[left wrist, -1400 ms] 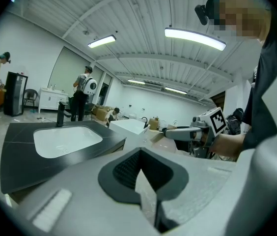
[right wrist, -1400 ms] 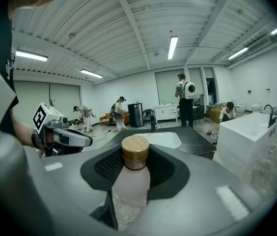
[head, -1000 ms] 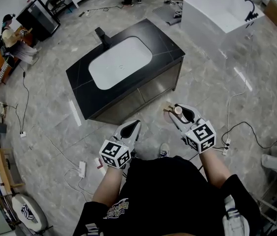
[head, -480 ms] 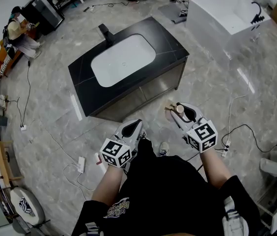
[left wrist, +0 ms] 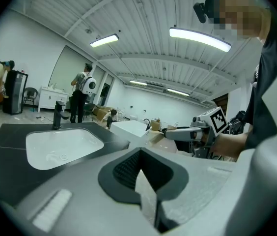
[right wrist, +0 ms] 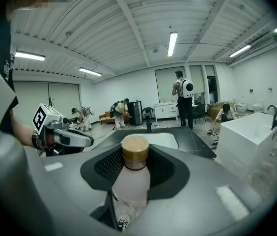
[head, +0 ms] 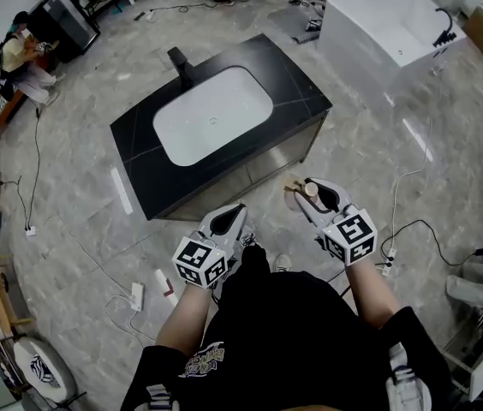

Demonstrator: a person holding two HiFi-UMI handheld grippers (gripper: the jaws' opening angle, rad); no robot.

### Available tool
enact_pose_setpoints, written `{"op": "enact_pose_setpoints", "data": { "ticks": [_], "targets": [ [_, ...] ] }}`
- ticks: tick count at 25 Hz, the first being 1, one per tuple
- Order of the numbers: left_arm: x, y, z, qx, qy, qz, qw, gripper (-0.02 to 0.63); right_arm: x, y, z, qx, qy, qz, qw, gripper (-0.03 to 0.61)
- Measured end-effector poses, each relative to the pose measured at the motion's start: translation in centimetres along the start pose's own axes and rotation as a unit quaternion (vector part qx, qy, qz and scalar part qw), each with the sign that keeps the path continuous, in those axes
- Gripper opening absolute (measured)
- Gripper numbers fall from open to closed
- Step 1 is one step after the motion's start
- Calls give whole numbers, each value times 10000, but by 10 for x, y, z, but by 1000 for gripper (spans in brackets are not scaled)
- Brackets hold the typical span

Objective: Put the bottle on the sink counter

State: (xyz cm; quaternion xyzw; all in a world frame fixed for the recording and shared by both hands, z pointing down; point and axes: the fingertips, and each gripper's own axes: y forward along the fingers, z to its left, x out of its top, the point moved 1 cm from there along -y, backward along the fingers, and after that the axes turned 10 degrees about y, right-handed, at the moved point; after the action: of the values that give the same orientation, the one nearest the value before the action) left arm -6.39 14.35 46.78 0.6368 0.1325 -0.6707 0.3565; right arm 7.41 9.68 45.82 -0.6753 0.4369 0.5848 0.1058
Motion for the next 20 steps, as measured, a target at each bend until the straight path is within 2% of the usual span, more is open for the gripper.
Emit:
{"op": "enact_pose_setpoints", "data": {
  "ticks": [20],
  "targets": [
    [16,17,125,-109,-140,-117,9998,0,49,123,-2,-78,-96,152,9998,164]
  ]
}}
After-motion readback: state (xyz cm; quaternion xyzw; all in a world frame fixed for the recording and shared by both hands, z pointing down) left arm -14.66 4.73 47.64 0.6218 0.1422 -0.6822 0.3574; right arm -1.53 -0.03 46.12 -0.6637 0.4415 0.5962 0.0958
